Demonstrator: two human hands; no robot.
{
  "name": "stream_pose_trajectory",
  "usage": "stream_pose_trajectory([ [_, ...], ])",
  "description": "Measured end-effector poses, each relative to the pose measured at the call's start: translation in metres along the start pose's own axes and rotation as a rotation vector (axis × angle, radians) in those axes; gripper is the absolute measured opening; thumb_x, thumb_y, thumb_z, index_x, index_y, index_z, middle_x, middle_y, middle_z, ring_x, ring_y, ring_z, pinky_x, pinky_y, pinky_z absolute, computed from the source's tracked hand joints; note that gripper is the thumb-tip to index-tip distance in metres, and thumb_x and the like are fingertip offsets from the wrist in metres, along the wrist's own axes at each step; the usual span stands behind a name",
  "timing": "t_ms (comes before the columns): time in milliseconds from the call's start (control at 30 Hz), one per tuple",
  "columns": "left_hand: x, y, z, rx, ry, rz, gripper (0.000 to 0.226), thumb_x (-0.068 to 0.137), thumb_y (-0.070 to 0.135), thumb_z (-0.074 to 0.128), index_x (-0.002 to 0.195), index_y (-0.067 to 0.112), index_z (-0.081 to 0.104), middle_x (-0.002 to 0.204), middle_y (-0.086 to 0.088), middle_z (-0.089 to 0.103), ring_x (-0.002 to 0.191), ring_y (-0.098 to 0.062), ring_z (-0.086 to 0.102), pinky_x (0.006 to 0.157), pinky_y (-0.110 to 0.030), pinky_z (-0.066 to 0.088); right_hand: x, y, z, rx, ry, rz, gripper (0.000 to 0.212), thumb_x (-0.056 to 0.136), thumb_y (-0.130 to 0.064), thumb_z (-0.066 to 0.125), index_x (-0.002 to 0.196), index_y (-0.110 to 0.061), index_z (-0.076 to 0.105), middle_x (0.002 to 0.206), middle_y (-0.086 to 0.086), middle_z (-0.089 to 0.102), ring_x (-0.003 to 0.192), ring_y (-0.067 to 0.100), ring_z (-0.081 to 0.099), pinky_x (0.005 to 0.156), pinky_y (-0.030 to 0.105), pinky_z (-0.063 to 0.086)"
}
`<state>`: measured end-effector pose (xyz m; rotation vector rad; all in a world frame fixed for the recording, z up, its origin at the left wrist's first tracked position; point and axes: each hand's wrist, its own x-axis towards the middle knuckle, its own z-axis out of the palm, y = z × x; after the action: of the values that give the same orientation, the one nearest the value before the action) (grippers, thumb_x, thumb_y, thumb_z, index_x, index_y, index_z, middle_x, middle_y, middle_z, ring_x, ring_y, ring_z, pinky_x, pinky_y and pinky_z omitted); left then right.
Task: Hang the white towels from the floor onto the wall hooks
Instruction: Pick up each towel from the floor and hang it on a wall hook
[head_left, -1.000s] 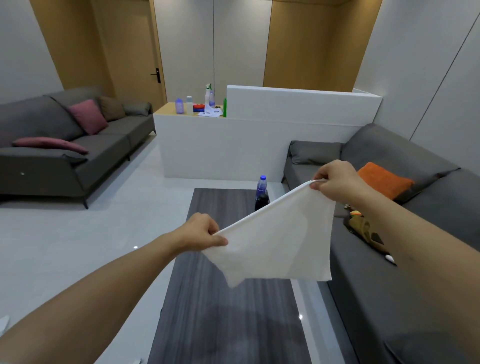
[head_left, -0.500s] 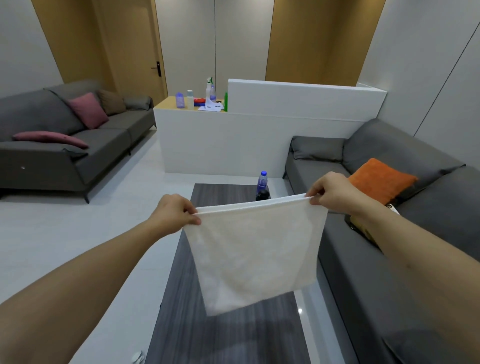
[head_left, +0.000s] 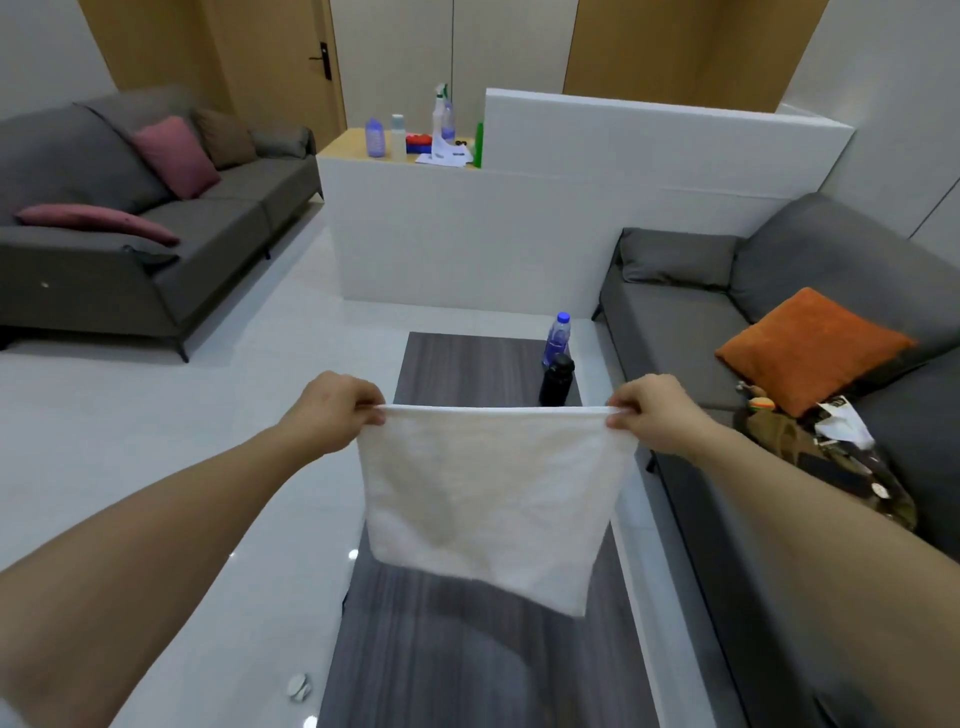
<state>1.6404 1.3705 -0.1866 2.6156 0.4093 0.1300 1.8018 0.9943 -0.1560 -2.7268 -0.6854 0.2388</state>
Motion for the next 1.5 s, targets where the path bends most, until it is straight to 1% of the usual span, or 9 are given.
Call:
stream_pose_trajectory([
  [133,0.045,-0.002,-0.006,0.036,0.158,0.025,0.005,0.086,0.022,0.07,0.086,0.023,0.074,0.079,0.003,0.07,0.079,-0.02,0.06,0.069,-0.03,0.045,0.042,-0.007,0.009,-0.058,0.19,0.044,0.013,0.091,-0.024,0.067,0.081,-0.015,0.067,0.078,0.003,0.06,0.078,0.026,0.056,0.062,0.031,0.034],
  [333,0.048,-0.023,0.018,0.011,0.209,-0.006,0.008,0.087,0.023,0.069,0.093,0.022,0.075,0.086,0.002,0.067,0.083,-0.017,0.055,0.07,-0.028,0.035,0.046,-0.006,0.049,-0.07,0.232,0.024,0.012,0.09,-0.02,0.069,0.096,-0.009,0.073,0.093,0.006,0.062,0.086,0.026,0.055,0.07,0.031,0.036],
  [567,-0.036,-0.09,0.148,0.033,-0.099,-0.167,0.01,0.085,0.028,0.073,0.094,0.025,0.077,0.09,0.005,0.07,0.081,-0.013,0.056,0.069,-0.025,0.036,-0.029,0.031,0.2,-0.045,-0.107,0.207,0.02,0.09,-0.02,0.068,0.108,-0.017,0.076,0.104,0.008,0.062,0.096,0.027,0.06,0.081,0.037,0.05],
  [800,-0.163,-0.153,0.303,0.098,-0.451,-0.35,0.012,0.085,0.027,0.069,0.091,0.025,0.078,0.092,0.003,0.072,0.077,-0.01,0.054,0.069,-0.024,0.041,-0.148,0.071,0.37,0.035,-0.458,0.459,0.02,0.089,-0.013,0.066,0.104,-0.018,0.077,0.105,0.009,0.07,0.091,0.026,0.067,0.077,0.026,0.051],
  [933,-0.213,-0.171,0.359,0.179,-0.781,-0.365,0.03,0.083,0.033,0.065,0.112,0.027,0.07,0.114,0.002,0.068,0.105,-0.02,0.061,0.089,-0.032,0.049,-0.193,0.08,0.436,0.007,-0.731,0.53,0.044,0.087,-0.016,0.064,0.131,-0.021,0.063,0.125,0.009,0.064,0.113,0.026,0.061,0.094,0.03,0.048],
  [1000,-0.222,-0.172,0.369,0.203,-0.836,-0.346,0.041,0.085,0.037,0.065,0.125,0.027,0.063,0.127,0.005,0.062,0.119,-0.02,0.055,0.098,-0.033,0.045,-0.192,0.076,0.453,-0.001,-0.773,0.521,0.05,0.089,-0.022,0.065,0.138,-0.021,0.056,0.13,0.012,0.057,0.119,0.028,0.055,0.095,0.03,0.046],
  [1200,-0.154,-0.165,0.386,0.046,-0.794,-0.298,0.044,0.099,0.034,0.053,0.14,0.02,0.052,0.15,-0.001,0.045,0.139,-0.018,0.037,0.114,-0.031,0.028,-0.111,0.035,0.476,0.114,-0.68,0.437,0.05,0.093,-0.031,0.061,0.14,-0.02,0.052,0.133,0.012,0.052,0.122,0.028,0.052,0.093,0.032,0.047],
  [1333,-0.078,-0.152,0.399,0.014,-0.71,-0.185,0.045,0.1,0.029,0.05,0.144,0.019,0.047,0.155,-0.004,0.036,0.143,-0.022,0.031,0.115,-0.036,0.028,-0.035,0.005,0.491,0.162,-0.623,0.324,0.05,0.098,-0.03,0.053,0.146,-0.02,0.044,0.141,0.013,0.047,0.129,0.03,0.044,0.1,0.039,0.045],
  [1500,-0.005,-0.161,0.428,0.177,-0.702,-0.037,0.062,0.099,0.038,0.05,0.155,0.025,0.024,0.164,-0.002,0.011,0.15,-0.027,0.011,0.119,-0.044,0.02,0.041,0.003,0.518,-0.027,-0.577,0.109,0.064,0.102,-0.045,0.04,0.157,-0.026,0.014,0.166,0.005,0.001,0.152,0.028,0.001,0.119,0.049,0.015],
])
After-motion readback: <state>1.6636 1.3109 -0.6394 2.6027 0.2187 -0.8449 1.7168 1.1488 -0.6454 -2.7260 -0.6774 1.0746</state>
